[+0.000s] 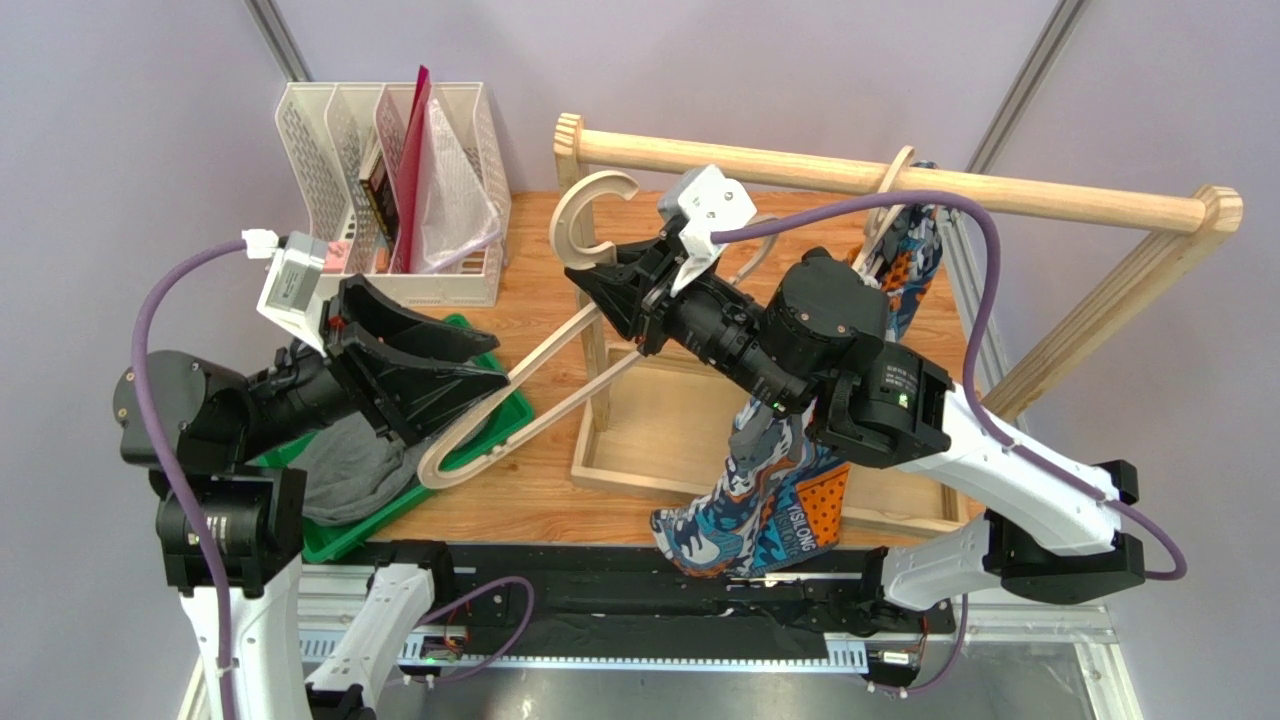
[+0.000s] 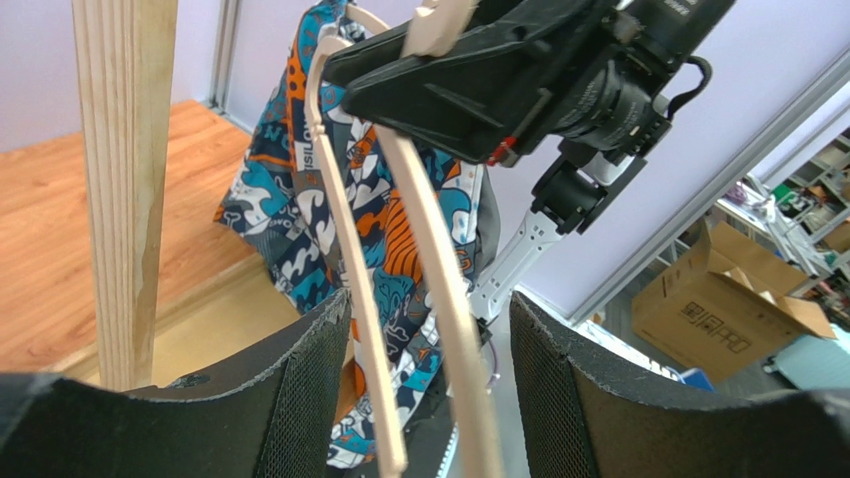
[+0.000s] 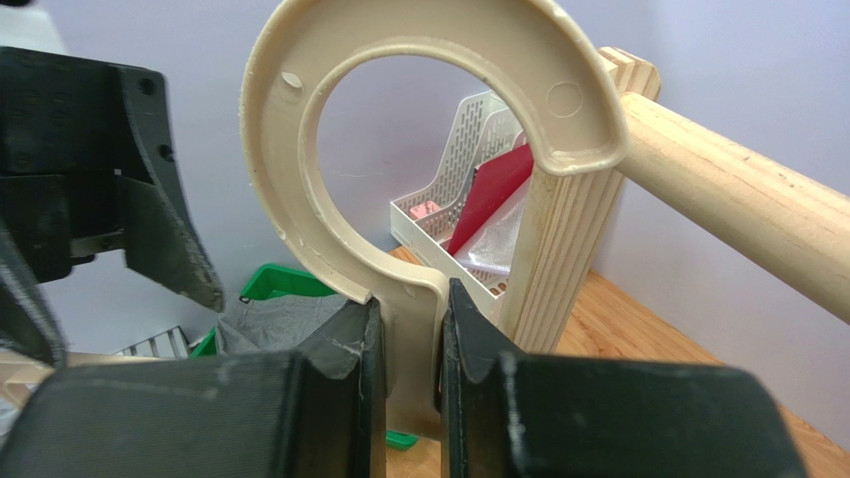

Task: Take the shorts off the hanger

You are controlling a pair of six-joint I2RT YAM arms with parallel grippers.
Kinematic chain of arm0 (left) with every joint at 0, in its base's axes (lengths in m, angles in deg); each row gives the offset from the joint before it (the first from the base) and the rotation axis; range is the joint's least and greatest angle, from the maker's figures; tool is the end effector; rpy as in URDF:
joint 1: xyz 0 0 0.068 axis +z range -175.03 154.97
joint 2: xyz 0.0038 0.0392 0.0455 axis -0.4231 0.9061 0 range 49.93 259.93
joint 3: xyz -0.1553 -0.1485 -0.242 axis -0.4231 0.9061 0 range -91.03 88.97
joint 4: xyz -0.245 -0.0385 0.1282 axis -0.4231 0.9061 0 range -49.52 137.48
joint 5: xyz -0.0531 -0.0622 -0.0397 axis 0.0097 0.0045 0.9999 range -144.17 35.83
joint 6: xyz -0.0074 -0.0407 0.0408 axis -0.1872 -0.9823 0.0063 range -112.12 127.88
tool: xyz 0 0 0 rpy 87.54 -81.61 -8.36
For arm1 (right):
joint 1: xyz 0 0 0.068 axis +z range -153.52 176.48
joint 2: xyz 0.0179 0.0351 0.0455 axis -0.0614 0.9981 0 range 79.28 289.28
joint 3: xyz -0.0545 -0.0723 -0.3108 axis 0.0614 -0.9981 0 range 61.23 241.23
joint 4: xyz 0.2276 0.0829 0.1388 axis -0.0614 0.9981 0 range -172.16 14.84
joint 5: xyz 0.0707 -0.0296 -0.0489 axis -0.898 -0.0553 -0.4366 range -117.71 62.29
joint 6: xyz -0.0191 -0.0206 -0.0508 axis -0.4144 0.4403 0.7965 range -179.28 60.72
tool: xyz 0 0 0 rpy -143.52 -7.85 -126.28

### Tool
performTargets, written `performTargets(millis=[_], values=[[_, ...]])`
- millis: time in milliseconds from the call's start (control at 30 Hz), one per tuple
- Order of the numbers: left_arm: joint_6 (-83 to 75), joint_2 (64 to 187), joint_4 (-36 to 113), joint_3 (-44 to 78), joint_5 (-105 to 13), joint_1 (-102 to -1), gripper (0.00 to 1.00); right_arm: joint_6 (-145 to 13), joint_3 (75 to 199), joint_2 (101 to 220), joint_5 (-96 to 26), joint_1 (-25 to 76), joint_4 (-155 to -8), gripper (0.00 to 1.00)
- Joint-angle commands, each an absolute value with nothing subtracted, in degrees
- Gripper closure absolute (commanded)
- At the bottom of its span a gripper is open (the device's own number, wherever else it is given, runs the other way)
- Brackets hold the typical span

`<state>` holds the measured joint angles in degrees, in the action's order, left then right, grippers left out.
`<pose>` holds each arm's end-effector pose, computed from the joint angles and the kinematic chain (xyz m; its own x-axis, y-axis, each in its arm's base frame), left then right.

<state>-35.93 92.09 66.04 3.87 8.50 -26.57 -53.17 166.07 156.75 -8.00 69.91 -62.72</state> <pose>0.0257 -0.0377 0.5772 -0.3798 -0.3077 -0.8724 0.8272 0.3091 -0.4691 0.0905 0.2550 0.6125 0.1250 0.0688 -0.9898 -0.7984 0.5992 -0.0592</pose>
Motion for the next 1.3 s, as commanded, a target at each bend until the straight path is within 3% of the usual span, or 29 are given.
performTargets(millis=[0, 300, 567, 767, 800, 900, 967, 1067, 1100, 1167, 1200, 1267], values=[[-35.1, 91.8, 68.3, 1.6, 6.8, -27.2, 0.36, -53.1, 168.7, 157.8, -4.6, 69.8, -64.7, 1.00], [-23.8, 95.0, 81.4, -4.3, 2.9, -28.5, 0.39, -55.0, 171.4, 159.5, -2.1, 69.8, -62.9, 1.00], [-16.6, 99.0, 88.2, -6.4, -7.9, -40.3, 0.48, -57.1, 173.6, 160.6, -0.6, 69.8, -61.1, 1.00], [-13.2, 99.9, 88.6, -8.1, -20.2, -50.4, 0.69, -57.3, 173.9, 160.6, -0.6, 69.8, -60.4, 1.00], [-13.0, 99.7, 88.6, -8.2, -22.1, -51.0, 0.81, -57.4, 173.9, 160.6, -0.5, 69.8, -60.4, 1.00], [-12.7, 98.5, 88.6, -8.7, -24.7, -51.0, 0.99, -58.5, 174.1, 160.8, -0.8, 69.8, -60.1, 1.00], [-12.3, 97.4, 89.1, -9.3, -27.1, -51.0, 1.00, -58.9, 174.6, 161.3, -1.2, 69.8, -59.6, 1.00], [-11.7, 96.2, 89.2, -9.4, -30.7, -51.0, 1.00, -61.9, 176.9, 162.2, 0.3, 69.8, -57.2, 0.75], [-11.7, 96.1, 88.9, -9.3, -31.0, -51.0, 1.00, -62.6, 177.5, 162.4, 0.9, 69.8, -56.4, 0.54], [-12.1, 95.7, 87.7, -8.4, -31.1, -51.0, 1.00, -64.8, 178.5, 161.7, 2.1, 69.8, -54.8, 0.39], [-12.3, 95.8, 87.3, -8.1, -31.1, -51.0, 1.00, -65.6, 178.1, 161.1, 2.3, 69.8, -54.8, 0.26], [-12.9, 95.8, 85.8, -7.1, -31.4, -51.1, 1.00, -67.1, 176.6, 158.8, 3.3, 69.8, -54.7, 0.17]])
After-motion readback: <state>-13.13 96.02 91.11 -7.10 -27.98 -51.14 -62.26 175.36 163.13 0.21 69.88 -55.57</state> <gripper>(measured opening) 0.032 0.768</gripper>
